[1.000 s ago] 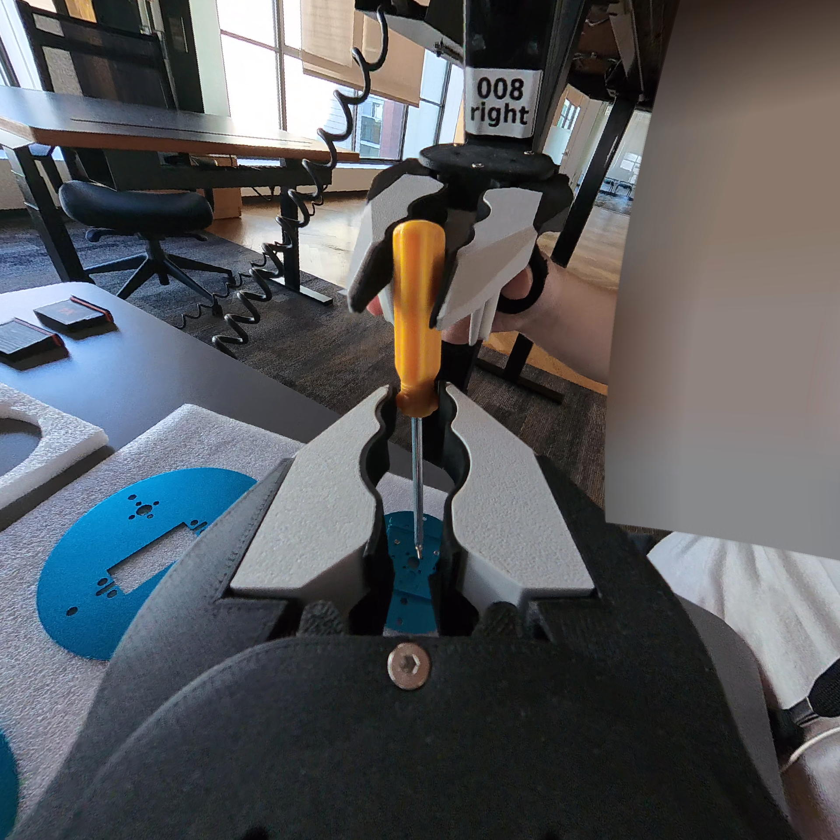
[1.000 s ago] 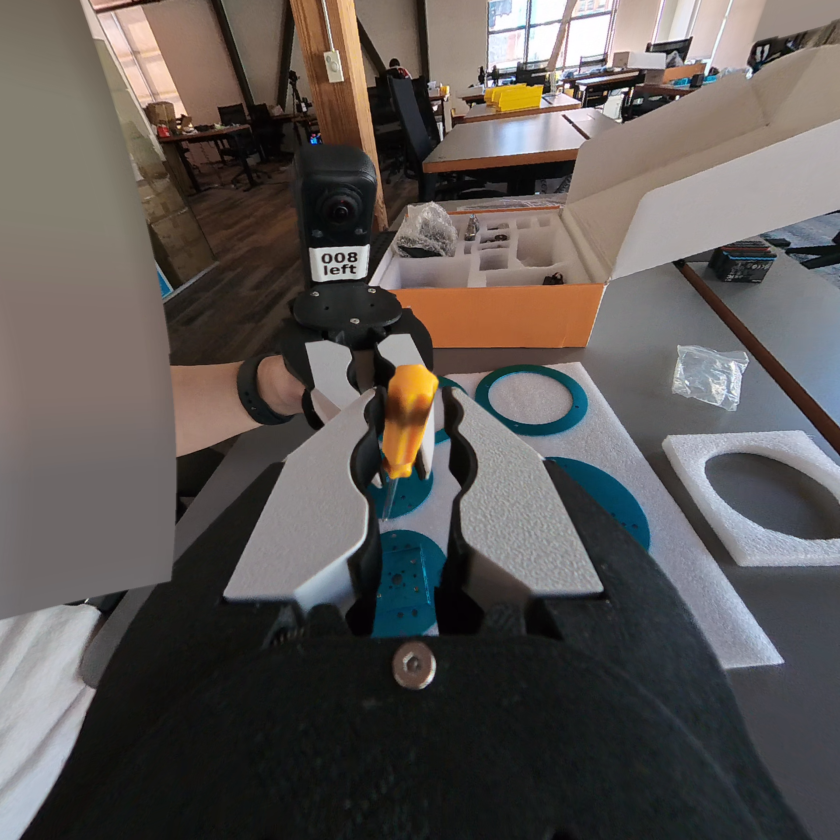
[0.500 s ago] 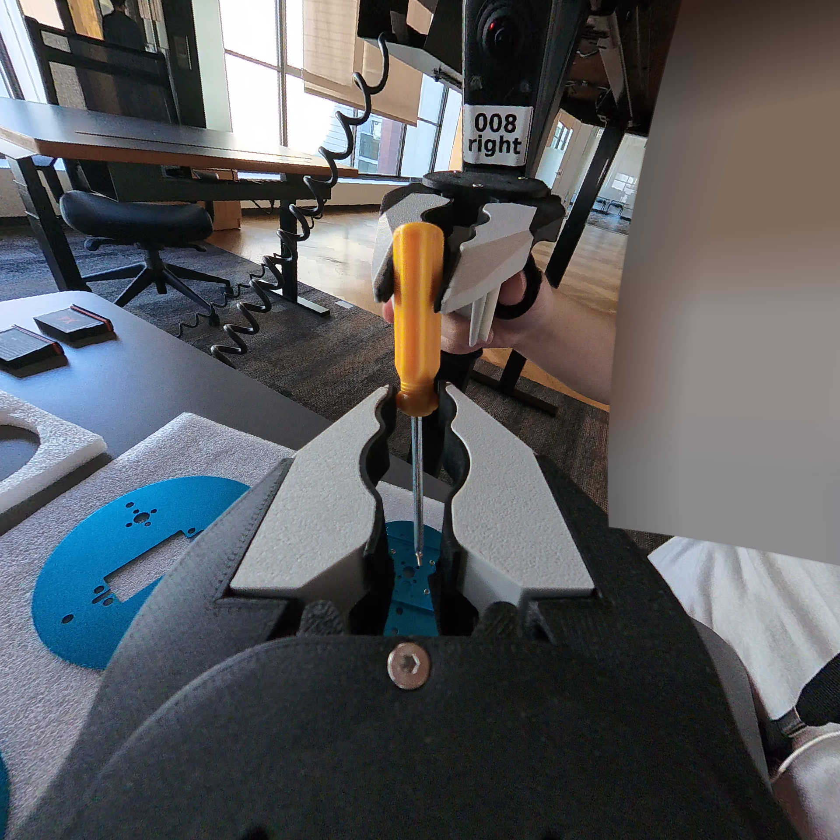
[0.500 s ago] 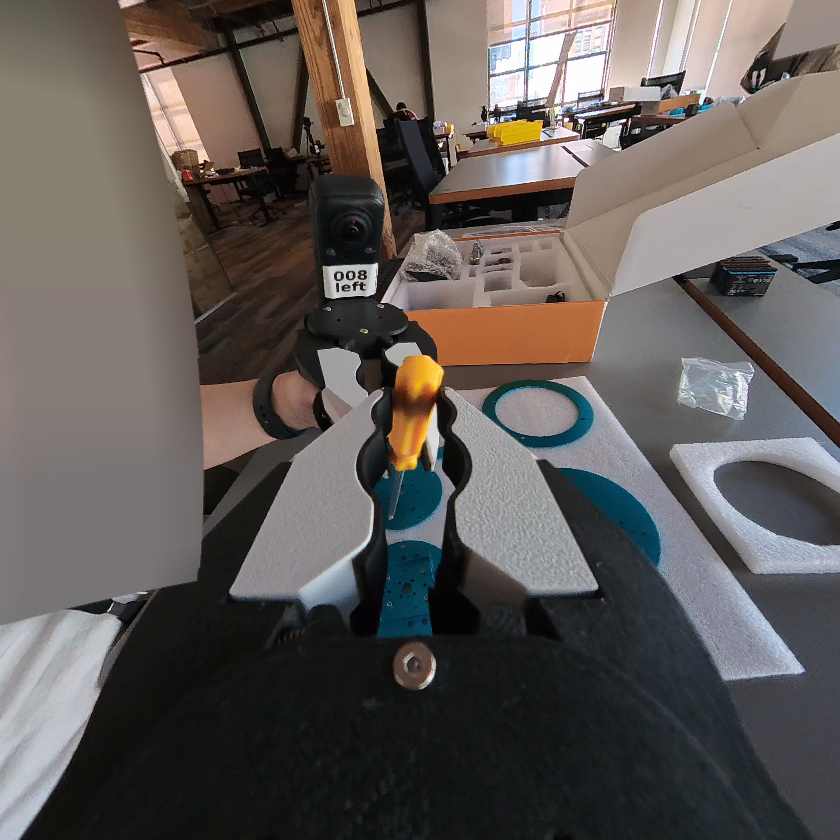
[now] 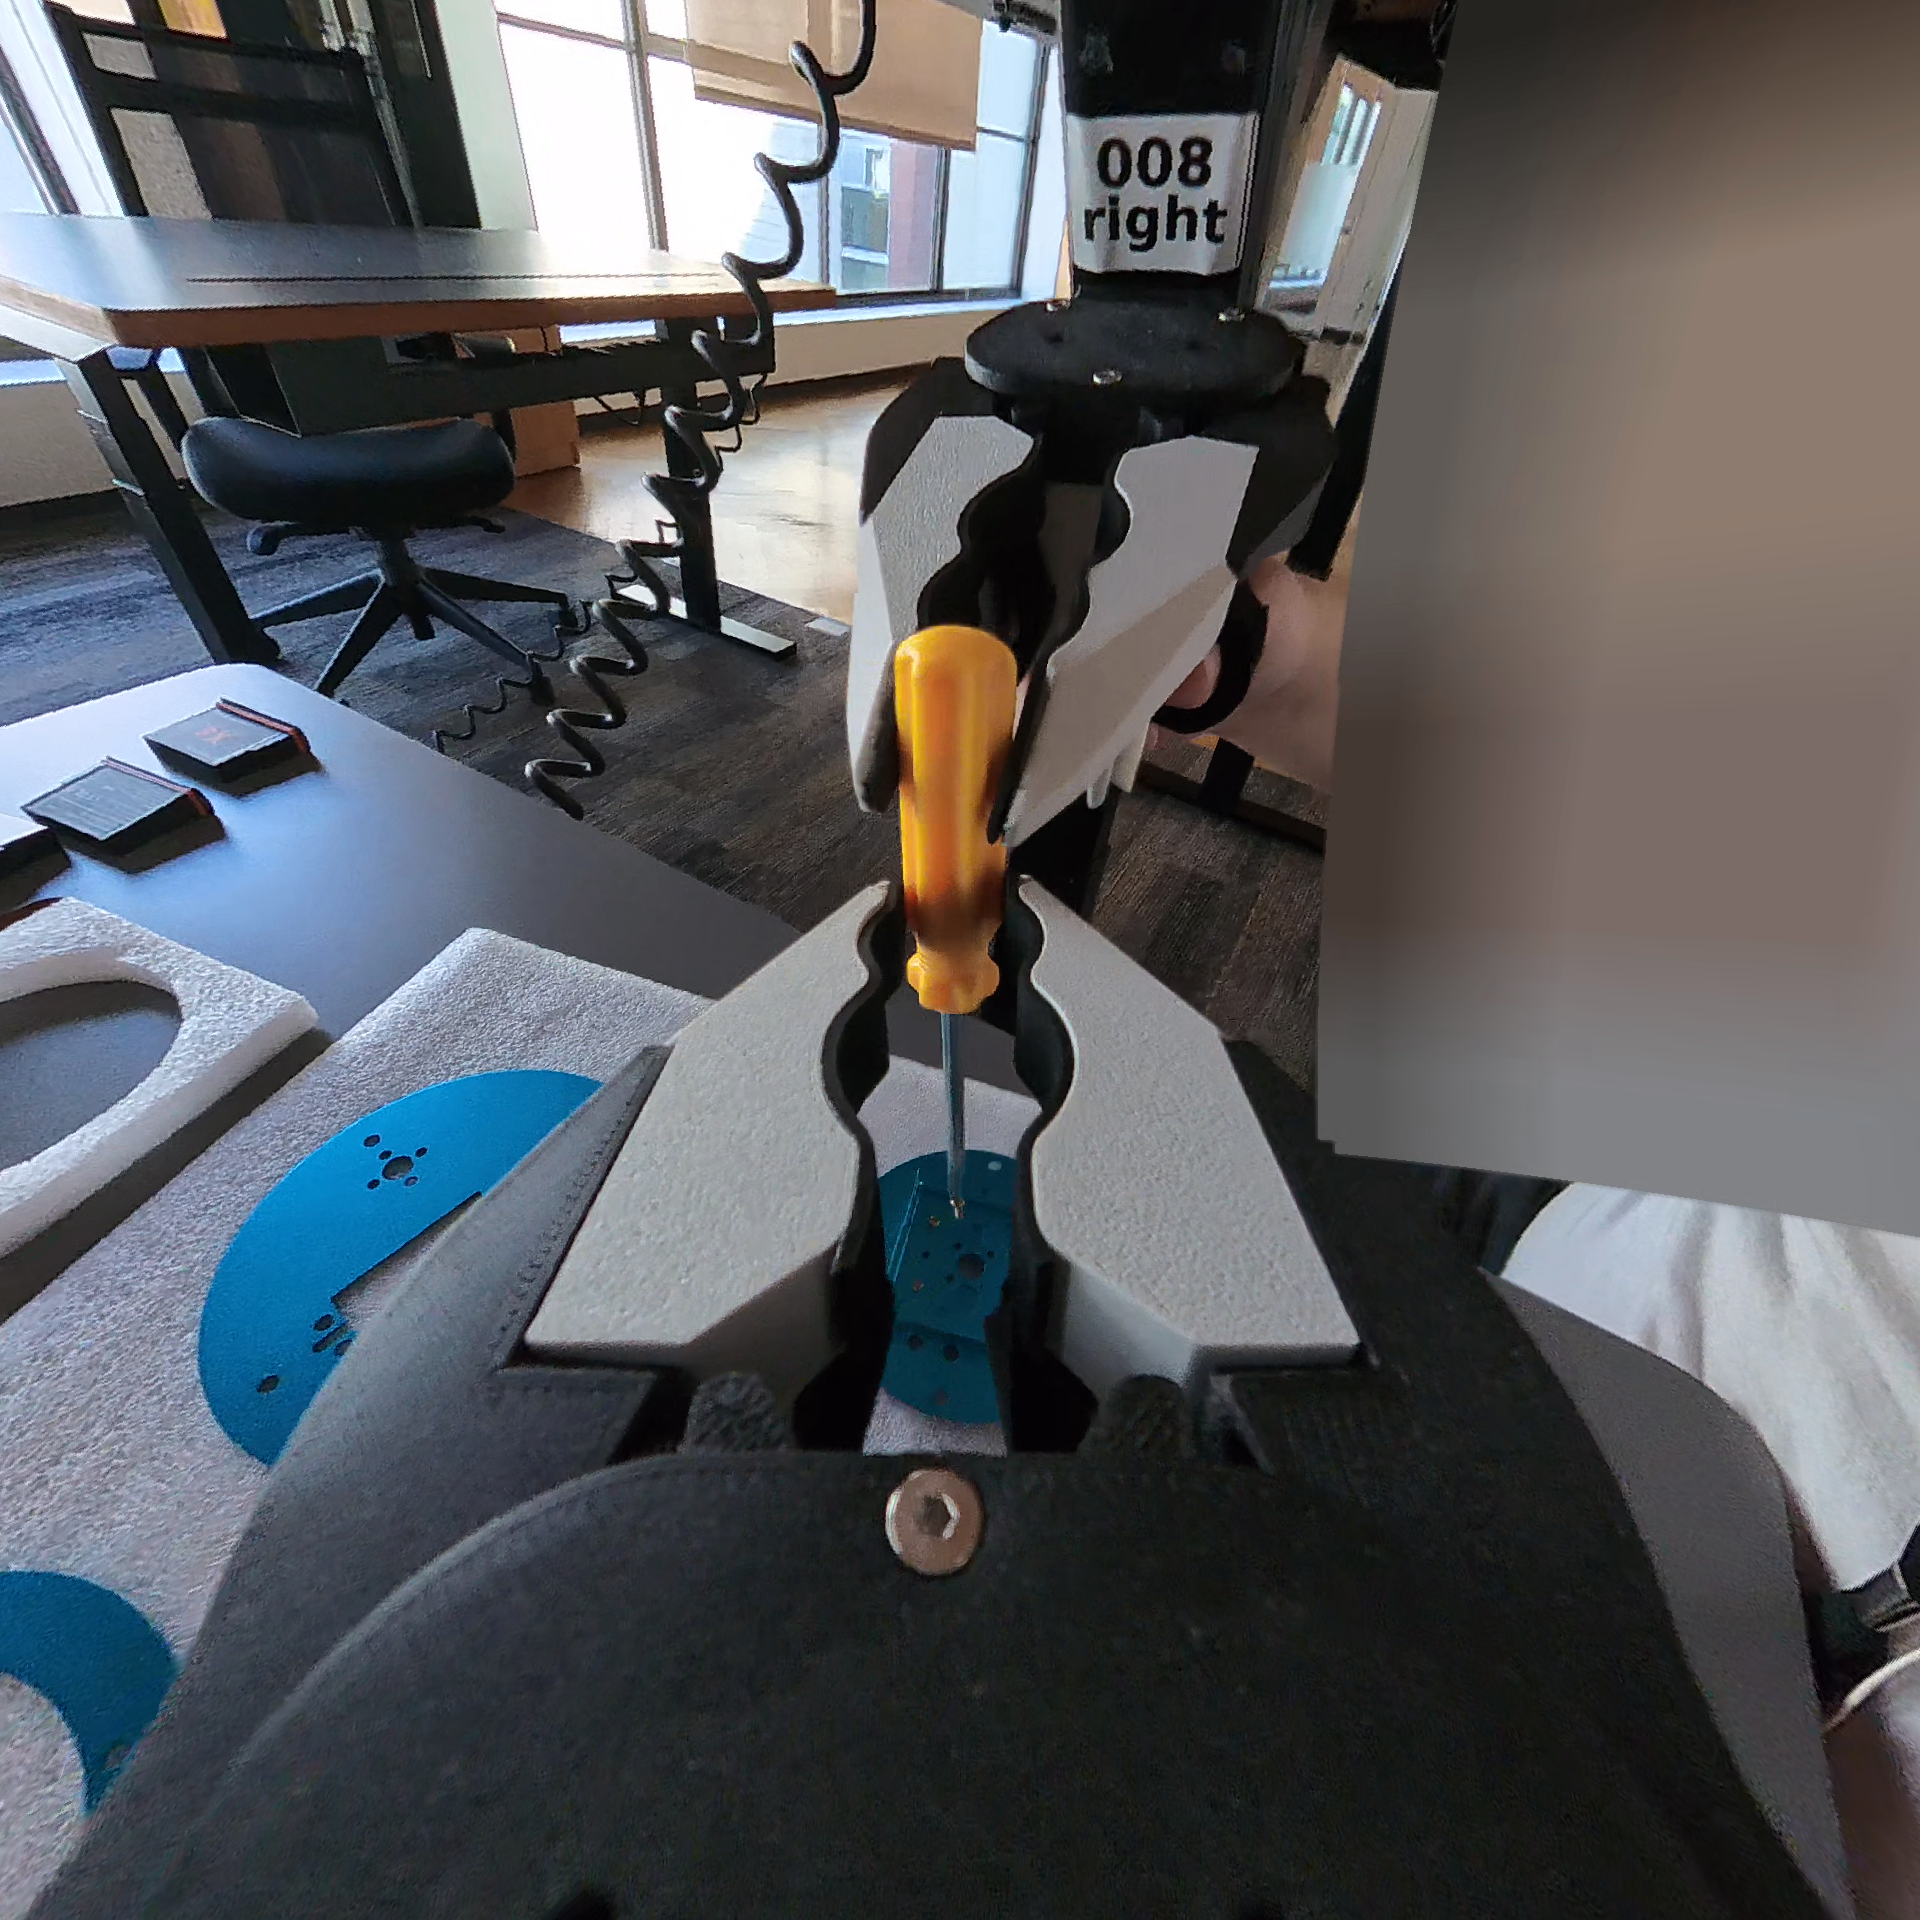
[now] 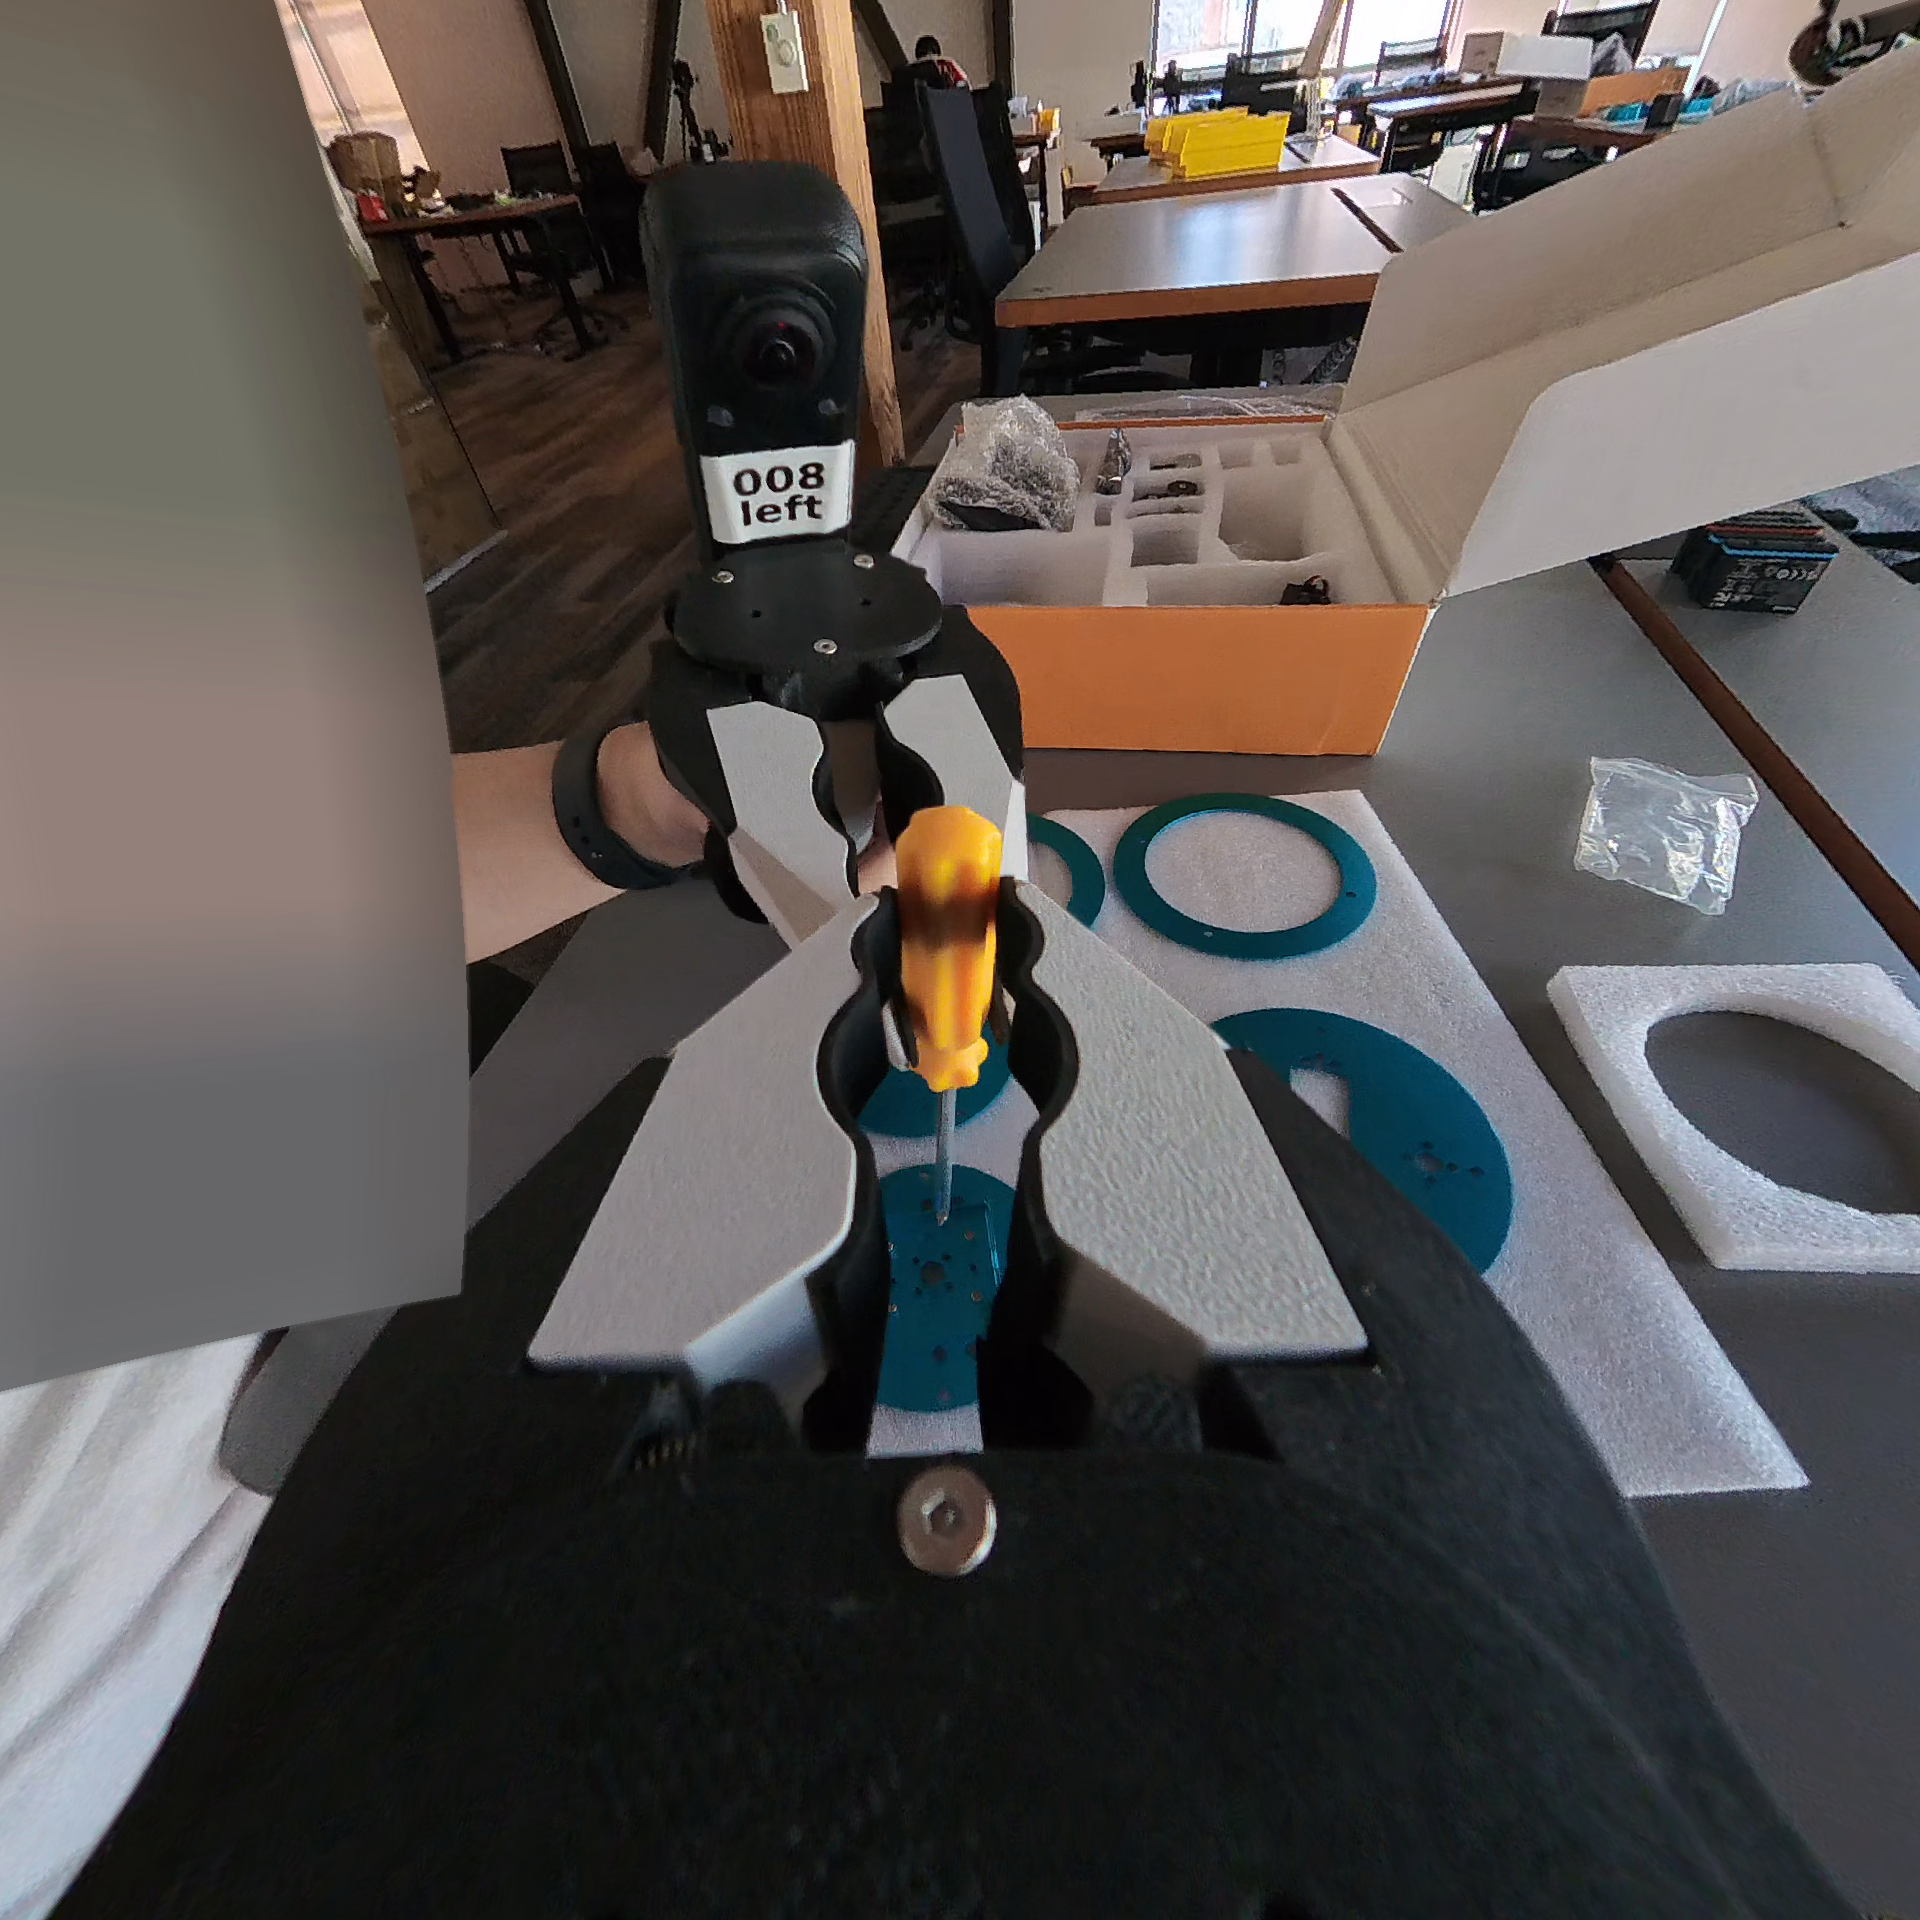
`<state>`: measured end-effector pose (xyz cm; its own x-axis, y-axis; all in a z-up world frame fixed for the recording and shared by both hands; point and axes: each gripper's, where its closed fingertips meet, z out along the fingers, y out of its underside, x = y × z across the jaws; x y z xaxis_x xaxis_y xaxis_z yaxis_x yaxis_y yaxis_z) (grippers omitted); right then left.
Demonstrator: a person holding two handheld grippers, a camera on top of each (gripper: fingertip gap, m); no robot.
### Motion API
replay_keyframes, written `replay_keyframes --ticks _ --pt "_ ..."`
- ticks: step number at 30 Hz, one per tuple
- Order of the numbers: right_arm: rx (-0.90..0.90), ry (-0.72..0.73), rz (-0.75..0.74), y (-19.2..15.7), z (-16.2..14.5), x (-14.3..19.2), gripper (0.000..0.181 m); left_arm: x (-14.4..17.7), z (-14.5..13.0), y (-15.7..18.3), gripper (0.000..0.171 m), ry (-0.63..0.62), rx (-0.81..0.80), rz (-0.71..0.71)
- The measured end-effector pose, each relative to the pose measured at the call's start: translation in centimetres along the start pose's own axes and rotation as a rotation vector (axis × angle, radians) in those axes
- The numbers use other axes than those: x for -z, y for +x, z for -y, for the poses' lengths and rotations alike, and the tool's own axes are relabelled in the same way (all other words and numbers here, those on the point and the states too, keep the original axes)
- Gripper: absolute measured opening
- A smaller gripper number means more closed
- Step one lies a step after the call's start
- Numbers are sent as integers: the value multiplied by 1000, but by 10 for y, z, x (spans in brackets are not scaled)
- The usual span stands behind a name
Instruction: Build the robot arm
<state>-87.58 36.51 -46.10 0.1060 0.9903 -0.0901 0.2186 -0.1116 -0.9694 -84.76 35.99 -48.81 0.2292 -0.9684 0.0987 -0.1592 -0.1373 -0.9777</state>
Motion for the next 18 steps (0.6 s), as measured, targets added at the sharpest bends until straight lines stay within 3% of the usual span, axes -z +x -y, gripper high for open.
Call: replay_keyframes --ticks 18 --pt "-1 -17 -5 5 -17 -4 16 -8 -17 -6 16 -90 -77 53"
